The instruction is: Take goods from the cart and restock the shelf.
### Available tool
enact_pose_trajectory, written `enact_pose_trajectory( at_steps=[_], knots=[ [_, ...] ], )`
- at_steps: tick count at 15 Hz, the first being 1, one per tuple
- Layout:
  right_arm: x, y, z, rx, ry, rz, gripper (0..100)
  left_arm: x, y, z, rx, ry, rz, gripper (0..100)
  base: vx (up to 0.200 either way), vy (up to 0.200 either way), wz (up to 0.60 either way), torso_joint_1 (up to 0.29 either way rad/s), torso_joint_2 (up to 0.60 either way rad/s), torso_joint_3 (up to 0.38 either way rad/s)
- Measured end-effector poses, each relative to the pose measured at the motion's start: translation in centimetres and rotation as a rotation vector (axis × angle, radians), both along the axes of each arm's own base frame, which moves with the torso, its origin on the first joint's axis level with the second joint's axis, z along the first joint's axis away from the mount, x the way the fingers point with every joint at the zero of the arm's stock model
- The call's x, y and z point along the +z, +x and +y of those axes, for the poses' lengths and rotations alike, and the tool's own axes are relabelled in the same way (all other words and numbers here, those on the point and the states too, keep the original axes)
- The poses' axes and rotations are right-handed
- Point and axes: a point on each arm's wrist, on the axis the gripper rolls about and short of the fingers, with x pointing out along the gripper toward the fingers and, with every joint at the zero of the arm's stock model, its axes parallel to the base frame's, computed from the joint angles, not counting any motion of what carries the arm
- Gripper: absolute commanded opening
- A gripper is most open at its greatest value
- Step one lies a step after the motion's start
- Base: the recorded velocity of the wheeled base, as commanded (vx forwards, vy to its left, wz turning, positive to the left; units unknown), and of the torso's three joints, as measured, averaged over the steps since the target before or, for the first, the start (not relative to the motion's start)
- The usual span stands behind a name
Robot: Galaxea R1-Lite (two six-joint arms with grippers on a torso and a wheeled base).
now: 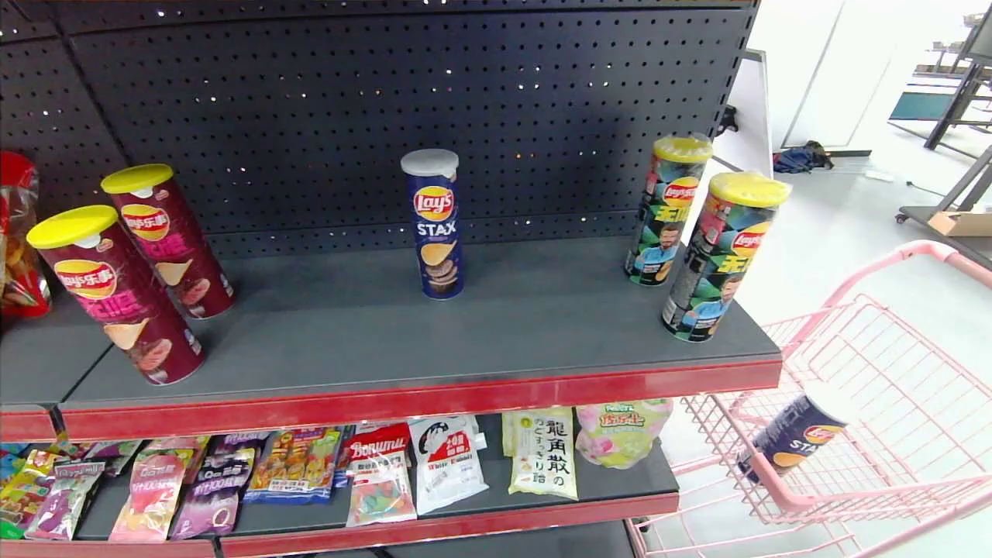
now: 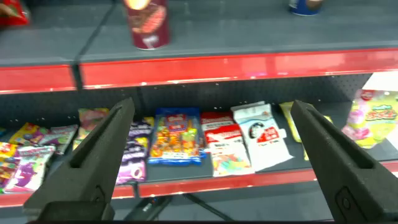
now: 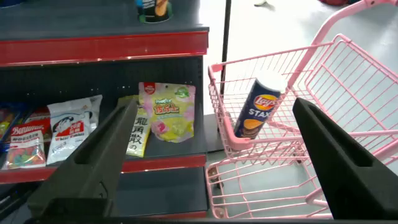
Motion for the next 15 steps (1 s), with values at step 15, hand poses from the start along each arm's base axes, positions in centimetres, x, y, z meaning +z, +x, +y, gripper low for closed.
enact_pose_trajectory(
  at_steps=[15],
  knots=[
    [0.00, 0.00, 0.00, -0.001, 0.001, 0.000, 100, 0.00, 0.00, 0.00, -0.001, -0.003, 0.000, 100, 0.000, -0.067, -0.16, 0.001, 0.00, 0.003]
  ],
)
